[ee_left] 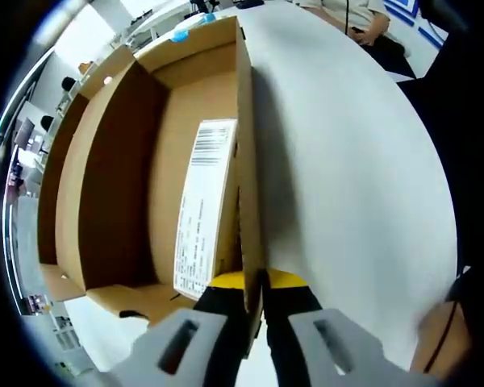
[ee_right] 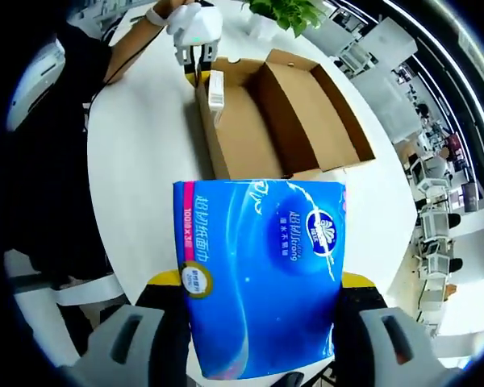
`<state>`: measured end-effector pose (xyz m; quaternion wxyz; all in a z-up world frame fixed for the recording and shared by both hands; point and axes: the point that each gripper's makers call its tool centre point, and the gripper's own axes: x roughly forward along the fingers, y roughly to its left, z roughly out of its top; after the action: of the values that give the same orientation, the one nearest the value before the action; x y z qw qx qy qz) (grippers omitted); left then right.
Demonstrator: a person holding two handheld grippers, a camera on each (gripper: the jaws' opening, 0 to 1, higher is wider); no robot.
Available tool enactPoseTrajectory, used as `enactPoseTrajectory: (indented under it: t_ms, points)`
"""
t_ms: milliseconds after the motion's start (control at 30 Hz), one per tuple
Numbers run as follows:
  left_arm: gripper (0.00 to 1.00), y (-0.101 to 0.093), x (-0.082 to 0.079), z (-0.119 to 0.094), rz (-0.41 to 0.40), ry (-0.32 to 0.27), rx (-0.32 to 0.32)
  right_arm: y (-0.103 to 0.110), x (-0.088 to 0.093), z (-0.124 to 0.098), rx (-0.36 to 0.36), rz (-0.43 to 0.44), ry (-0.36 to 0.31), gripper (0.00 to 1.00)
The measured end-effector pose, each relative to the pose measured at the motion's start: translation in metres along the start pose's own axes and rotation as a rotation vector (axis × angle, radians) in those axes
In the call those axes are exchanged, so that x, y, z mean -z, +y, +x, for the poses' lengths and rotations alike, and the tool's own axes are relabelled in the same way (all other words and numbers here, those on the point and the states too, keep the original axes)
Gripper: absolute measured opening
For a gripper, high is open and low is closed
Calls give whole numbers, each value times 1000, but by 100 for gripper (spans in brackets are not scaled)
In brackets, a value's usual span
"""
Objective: Operate the shoe box by opening the lid, removing the specified soft item, and placing it in the target area until the item is outside and the box remains undamaged.
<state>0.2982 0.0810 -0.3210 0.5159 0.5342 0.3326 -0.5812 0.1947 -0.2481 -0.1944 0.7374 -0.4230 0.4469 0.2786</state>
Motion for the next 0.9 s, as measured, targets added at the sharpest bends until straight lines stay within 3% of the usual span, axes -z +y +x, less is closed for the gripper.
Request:
enactPoseTrajectory:
  t_ms: [267, 500, 900]
  points:
    - [5, 2, 1, 0, -3, 10, -3, 14, 39, -4, -17, 27, 64, 71]
    - [5, 2, 2, 0, -3, 17, 1, 23, 66, 6, -24, 57, 63, 71]
    - [5, 1, 2, 0, -3, 29, -5, 31, 90, 19, -67, 28, 70, 71]
